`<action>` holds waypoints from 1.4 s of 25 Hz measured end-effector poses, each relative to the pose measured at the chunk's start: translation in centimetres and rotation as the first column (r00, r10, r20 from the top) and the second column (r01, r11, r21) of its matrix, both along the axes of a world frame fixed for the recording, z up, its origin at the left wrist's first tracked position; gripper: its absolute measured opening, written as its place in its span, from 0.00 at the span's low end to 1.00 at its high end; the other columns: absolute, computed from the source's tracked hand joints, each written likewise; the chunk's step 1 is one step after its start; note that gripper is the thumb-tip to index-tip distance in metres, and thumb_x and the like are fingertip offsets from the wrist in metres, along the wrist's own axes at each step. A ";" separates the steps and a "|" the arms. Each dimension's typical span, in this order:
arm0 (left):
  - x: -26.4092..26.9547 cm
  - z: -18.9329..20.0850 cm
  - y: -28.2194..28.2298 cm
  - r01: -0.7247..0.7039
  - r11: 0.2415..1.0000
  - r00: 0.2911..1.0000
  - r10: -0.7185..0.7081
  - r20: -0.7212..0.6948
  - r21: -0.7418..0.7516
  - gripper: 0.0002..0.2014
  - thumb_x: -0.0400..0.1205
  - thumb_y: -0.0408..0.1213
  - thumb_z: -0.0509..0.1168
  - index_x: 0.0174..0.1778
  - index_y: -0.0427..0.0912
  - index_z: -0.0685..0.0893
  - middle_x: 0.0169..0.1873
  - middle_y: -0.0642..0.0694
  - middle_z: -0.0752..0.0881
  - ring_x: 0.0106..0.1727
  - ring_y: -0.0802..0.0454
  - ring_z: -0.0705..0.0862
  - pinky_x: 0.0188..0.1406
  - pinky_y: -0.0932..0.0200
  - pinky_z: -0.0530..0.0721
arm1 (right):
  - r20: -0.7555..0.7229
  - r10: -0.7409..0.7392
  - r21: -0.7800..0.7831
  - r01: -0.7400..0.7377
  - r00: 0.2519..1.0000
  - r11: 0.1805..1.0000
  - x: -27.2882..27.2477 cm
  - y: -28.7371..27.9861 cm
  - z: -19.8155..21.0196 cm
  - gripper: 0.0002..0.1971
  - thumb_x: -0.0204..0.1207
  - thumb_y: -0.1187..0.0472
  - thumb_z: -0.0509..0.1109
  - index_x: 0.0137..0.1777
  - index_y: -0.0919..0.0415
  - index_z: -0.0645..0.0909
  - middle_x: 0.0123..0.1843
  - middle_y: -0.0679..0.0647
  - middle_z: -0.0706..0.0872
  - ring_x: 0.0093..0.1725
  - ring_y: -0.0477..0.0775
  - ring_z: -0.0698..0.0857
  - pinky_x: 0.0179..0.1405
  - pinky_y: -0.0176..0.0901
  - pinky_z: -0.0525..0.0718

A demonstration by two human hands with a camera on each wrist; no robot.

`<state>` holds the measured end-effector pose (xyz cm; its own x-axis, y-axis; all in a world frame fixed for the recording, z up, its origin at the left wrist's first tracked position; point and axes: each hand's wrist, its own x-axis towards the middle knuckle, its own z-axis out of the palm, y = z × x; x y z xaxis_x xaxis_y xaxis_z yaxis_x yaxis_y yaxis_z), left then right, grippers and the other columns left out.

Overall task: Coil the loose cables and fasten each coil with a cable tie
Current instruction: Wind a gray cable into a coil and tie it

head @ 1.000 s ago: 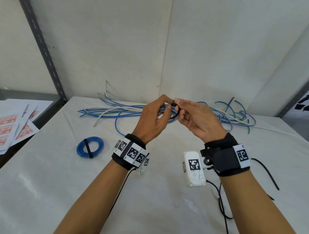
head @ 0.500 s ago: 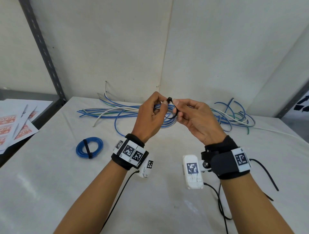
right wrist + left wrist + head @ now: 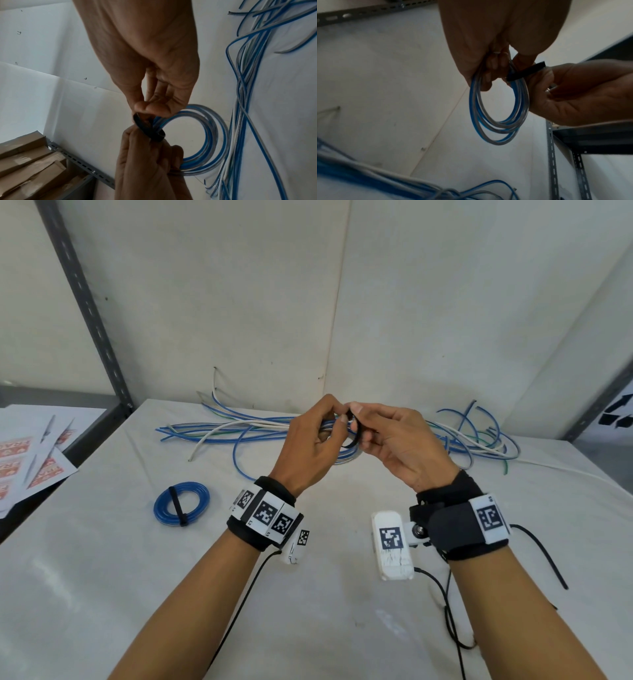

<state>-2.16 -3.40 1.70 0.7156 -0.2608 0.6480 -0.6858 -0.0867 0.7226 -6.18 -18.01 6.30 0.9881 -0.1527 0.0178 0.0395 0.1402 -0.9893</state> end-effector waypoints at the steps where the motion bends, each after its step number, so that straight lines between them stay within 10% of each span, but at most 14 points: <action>1: 0.0 -0.1 -0.1 0.028 0.999 0.999 -0.029 -0.023 -0.024 0.07 0.89 0.29 0.61 0.46 0.33 0.79 0.32 0.48 0.82 0.33 0.56 0.79 0.37 0.65 0.75 | 0.002 -0.011 -0.045 0.011 1.000 0.999 0.0 0.0 0.1 0.07 0.82 0.64 0.73 0.55 0.65 0.89 0.35 0.53 0.84 0.28 0.43 0.75 0.37 0.37 0.78; 7: -0.8 -0.1 -0.7 0.150 0.986 0.979 -0.158 -0.132 -0.070 0.08 0.89 0.26 0.59 0.45 0.29 0.78 0.34 0.51 0.79 0.35 0.59 0.77 0.40 0.67 0.74 | -0.023 -0.199 -0.118 0.195 0.980 0.974 0.8 -1.5 0.9 0.03 0.80 0.61 0.76 0.47 0.54 0.90 0.34 0.43 0.84 0.37 0.43 0.75 0.37 0.38 0.69; 13: -1.2 0.1 -1.1 0.184 0.981 0.960 -0.193 -0.203 -0.061 0.11 0.90 0.29 0.58 0.41 0.35 0.76 0.32 0.57 0.78 0.32 0.63 0.73 0.37 0.66 0.71 | 0.128 -0.243 -0.116 0.258 0.962 0.959 2.1 -2.0 1.2 0.05 0.84 0.62 0.72 0.54 0.63 0.87 0.45 0.54 0.91 0.48 0.52 0.91 0.43 0.42 0.88; 21: -1.5 0.2 -1.6 0.096 0.995 0.966 -0.097 -0.240 -0.015 0.19 0.91 0.44 0.57 0.34 0.42 0.68 0.26 0.56 0.67 0.30 0.55 0.65 0.34 0.54 0.65 | 0.207 -0.225 -0.250 0.274 0.952 0.929 2.7 -1.3 0.4 0.10 0.83 0.66 0.72 0.56 0.75 0.85 0.42 0.64 0.90 0.32 0.52 0.92 0.33 0.41 0.89; 30: -1.2 -0.1 -1.6 0.110 0.991 0.954 -0.126 -0.272 -0.073 0.16 0.88 0.37 0.66 0.37 0.30 0.77 0.33 0.28 0.77 0.33 0.46 0.74 0.37 0.55 0.73 | 0.296 -0.307 -0.146 0.361 0.905 0.921 3.2 -1.1 0.8 0.06 0.83 0.70 0.72 0.52 0.75 0.86 0.37 0.62 0.89 0.33 0.55 0.91 0.37 0.45 0.90; 35: -0.7 -0.3 -1.5 0.105 0.987 0.903 -0.146 -0.403 -0.123 0.12 0.88 0.34 0.65 0.40 0.32 0.80 0.34 0.47 0.81 0.30 0.63 0.75 0.33 0.70 0.71 | 0.344 -0.332 -0.077 0.379 0.878 0.922 3.8 -0.5 0.6 0.05 0.83 0.69 0.72 0.51 0.73 0.86 0.37 0.61 0.89 0.32 0.55 0.91 0.37 0.45 0.90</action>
<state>-2.87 -4.90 1.37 0.8886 -0.3170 0.3314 -0.3283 0.0647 0.9423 -2.43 -18.48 6.86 0.8050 -0.4651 0.3682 0.3761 -0.0800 -0.9231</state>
